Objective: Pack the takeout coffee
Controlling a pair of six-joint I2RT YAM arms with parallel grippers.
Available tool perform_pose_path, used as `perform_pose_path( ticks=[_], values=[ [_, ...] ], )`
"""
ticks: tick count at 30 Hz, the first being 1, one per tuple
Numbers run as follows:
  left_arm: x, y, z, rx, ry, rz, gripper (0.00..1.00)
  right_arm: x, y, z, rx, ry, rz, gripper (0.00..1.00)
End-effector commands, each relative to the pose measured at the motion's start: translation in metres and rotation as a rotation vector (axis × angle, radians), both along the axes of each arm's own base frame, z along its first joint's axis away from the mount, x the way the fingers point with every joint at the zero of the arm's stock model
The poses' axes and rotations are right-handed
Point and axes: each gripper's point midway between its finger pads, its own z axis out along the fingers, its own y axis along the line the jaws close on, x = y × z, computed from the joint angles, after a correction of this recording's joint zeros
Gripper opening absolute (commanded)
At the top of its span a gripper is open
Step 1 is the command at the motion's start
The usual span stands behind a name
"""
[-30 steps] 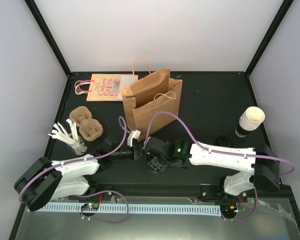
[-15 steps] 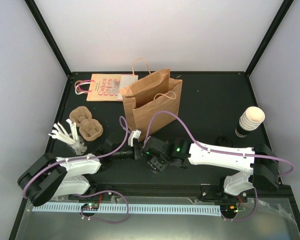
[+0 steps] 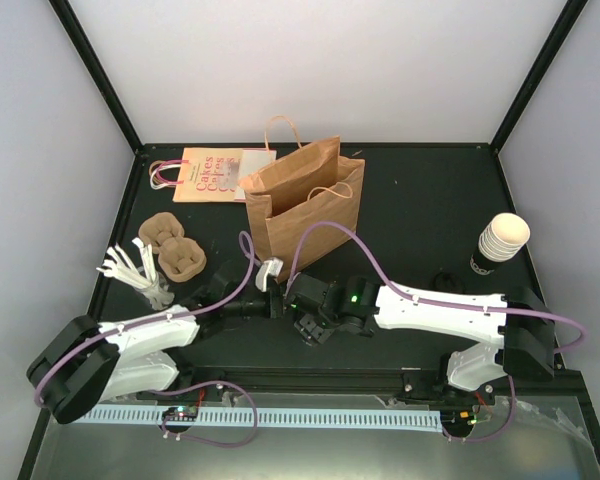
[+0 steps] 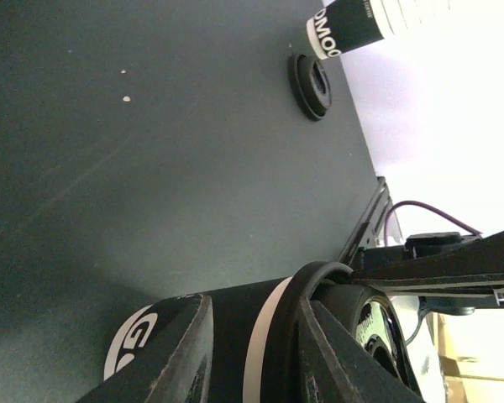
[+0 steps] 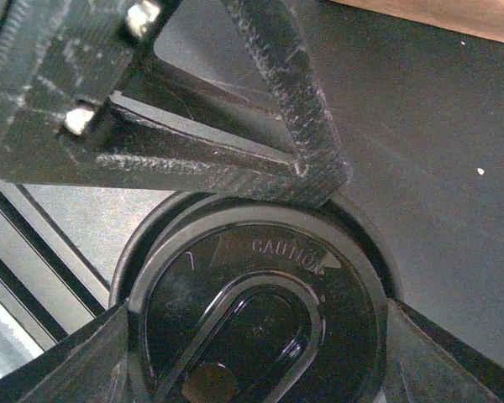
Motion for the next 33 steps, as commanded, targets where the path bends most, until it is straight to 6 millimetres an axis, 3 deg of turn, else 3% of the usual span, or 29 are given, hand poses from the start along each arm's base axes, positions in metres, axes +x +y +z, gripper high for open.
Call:
perform_pose_path(
  ticks=[1, 7, 12, 18, 26, 33],
  values=[
    [-0.031, 0.026, -0.046, 0.228, 0.164, -0.017, 0.32, -0.062, -0.050, -0.074, -0.281, 0.327, -0.005, 0.68],
    [-0.028, 0.025, -0.011, 0.169, 0.089, -0.011, 0.42, -0.041, -0.053, -0.070, -0.279, 0.276, -0.098, 0.68],
    [-0.034, 0.032, -0.003, 0.174, 0.094, 0.001, 0.44, -0.020, -0.050, -0.060, -0.236, 0.232, -0.191, 0.68],
    [-0.045, 0.041, 0.009, 0.136, 0.106, 0.014, 0.46, -0.010, -0.034, -0.048, -0.190, 0.209, -0.222, 0.68],
    [-0.070, 0.046, 0.004, 0.042, 0.190, -0.018, 0.48, -0.007, -0.035, -0.047, -0.193, 0.192, -0.239, 0.68],
    [-0.075, 0.045, 0.002, -0.046, 0.220, 0.004, 0.48, -0.002, -0.032, -0.041, -0.164, 0.194, -0.379, 0.68]
  ],
)
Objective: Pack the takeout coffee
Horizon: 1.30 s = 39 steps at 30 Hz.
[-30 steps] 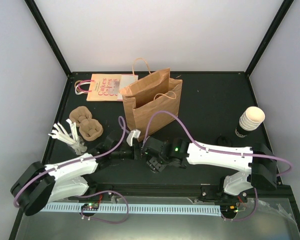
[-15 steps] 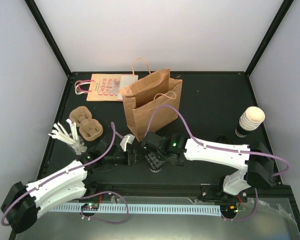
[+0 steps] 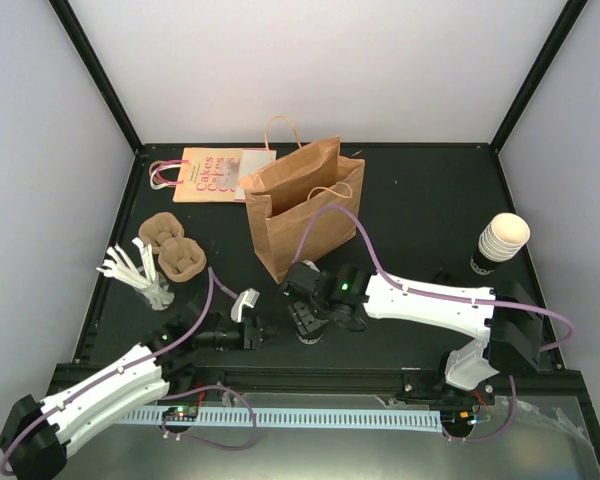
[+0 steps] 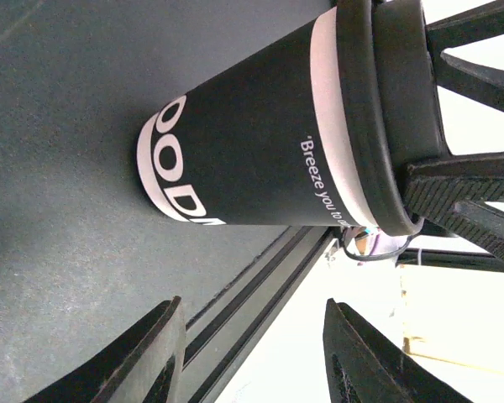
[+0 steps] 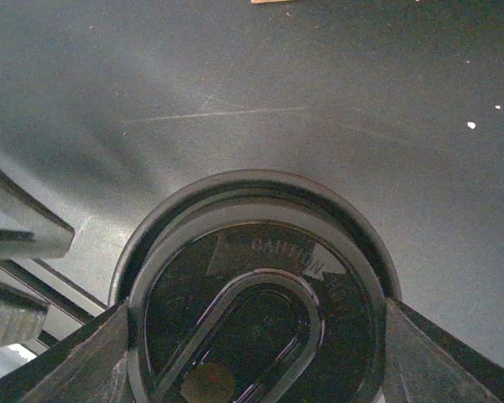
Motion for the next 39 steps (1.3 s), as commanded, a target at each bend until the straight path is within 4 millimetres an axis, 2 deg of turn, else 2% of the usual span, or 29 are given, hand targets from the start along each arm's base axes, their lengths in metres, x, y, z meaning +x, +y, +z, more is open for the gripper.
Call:
perform_pose_path(
  ticks=[1, 8, 14, 22, 39],
  values=[
    [-0.002, -0.008, 0.016, -0.099, 0.025, 0.004, 0.48, -0.022, -0.036, -0.047, -0.181, 0.149, -0.116, 0.68],
    [-0.004, -0.014, 0.021, -0.157, 0.043, 0.017, 0.48, -0.028, -0.032, -0.039, -0.202, 0.096, -0.118, 0.69],
    [-0.004, -0.013, 0.018, -0.153, 0.048, 0.029, 0.48, -0.033, -0.028, -0.033, -0.175, 0.093, -0.131, 0.75],
    [-0.004, -0.009, 0.015, -0.136, 0.044, 0.046, 0.48, -0.029, -0.026, -0.013, -0.139, 0.064, -0.116, 0.84],
    [-0.002, -0.009, 0.015, -0.132, 0.037, 0.052, 0.48, -0.030, -0.018, 0.005, -0.116, 0.040, -0.075, 0.92]
  ],
)
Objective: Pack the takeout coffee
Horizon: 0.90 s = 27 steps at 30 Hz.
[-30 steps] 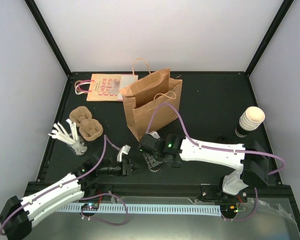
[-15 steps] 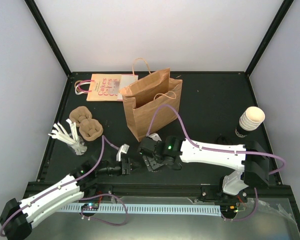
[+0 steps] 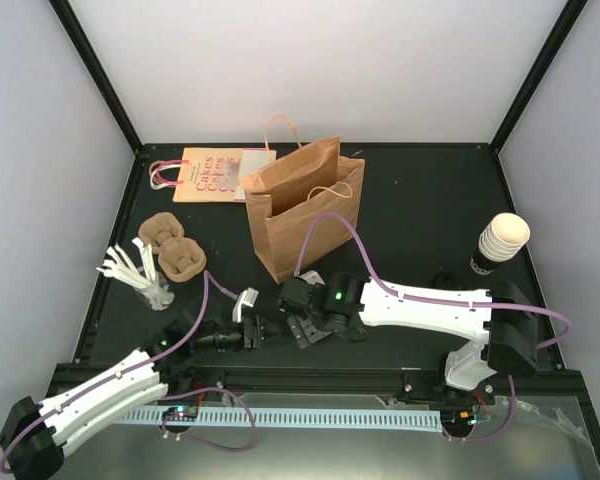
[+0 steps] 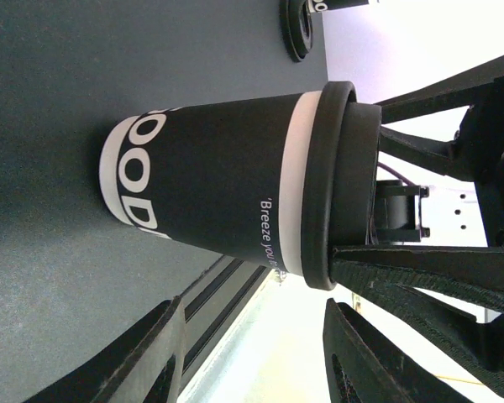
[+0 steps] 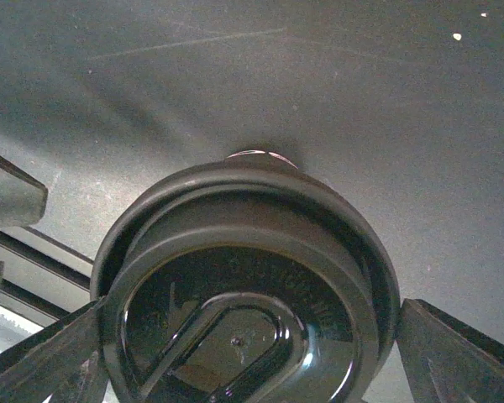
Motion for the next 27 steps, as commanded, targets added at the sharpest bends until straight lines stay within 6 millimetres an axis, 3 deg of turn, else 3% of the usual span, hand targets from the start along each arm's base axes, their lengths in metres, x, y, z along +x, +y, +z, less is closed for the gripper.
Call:
perform_pose_path(
  ticks=[1, 16, 27],
  values=[
    [0.001, 0.000, 0.001, 0.003, 0.002, 0.011, 0.48, -0.005, -0.004, 0.003, -0.037, 0.009, 0.021, 0.92],
    [0.030, -0.006, 0.028, -0.058, -0.107, 0.103, 0.49, -0.003, 0.006, 0.006, -0.033, 0.006, 0.067, 0.89],
    [0.037, -0.014, 0.028, -0.038, -0.103, 0.083, 0.49, 0.003, 0.006, 0.009, -0.026, -0.003, 0.073, 0.89]
  ],
)
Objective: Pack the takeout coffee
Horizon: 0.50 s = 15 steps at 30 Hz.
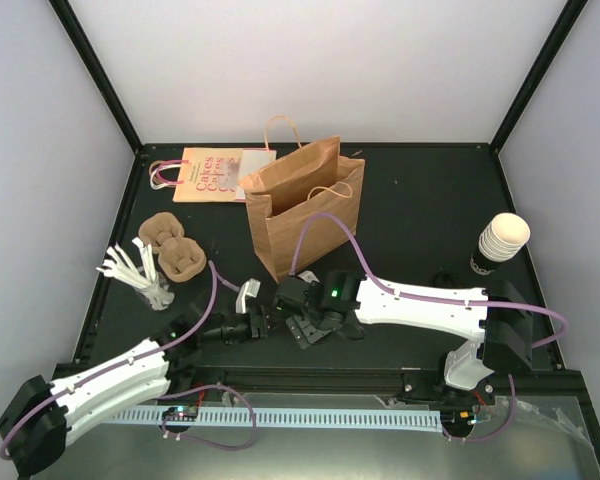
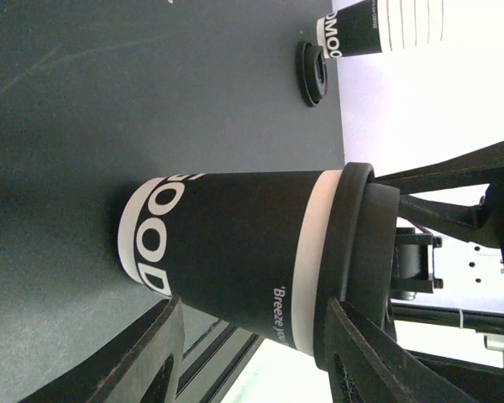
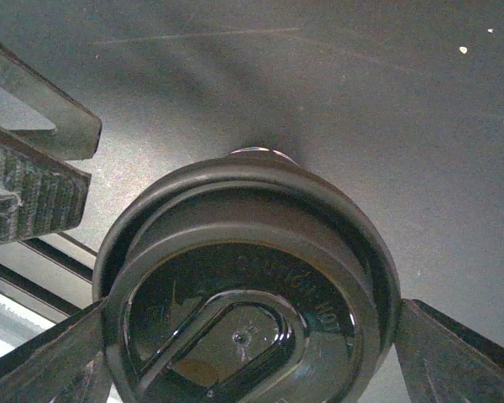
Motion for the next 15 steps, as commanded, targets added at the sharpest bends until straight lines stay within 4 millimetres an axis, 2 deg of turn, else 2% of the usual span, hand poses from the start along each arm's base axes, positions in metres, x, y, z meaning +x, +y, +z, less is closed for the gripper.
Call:
perform_pose_path(
  ticks=[1, 15],
  values=[
    [0.0102, -0.0080, 0.0299, -0.061, -0.084, -0.006, 0.49, 0.0043, 0.0058, 0.0071, 0.015, -0.010, 0.010, 0.90],
    [0.0193, -0.0129, 0.0297, -0.047, -0.087, -0.019, 0.49, 0.0131, 0.0043, 0.0100, 0.016, -0.022, 0.016, 0.91]
  ],
)
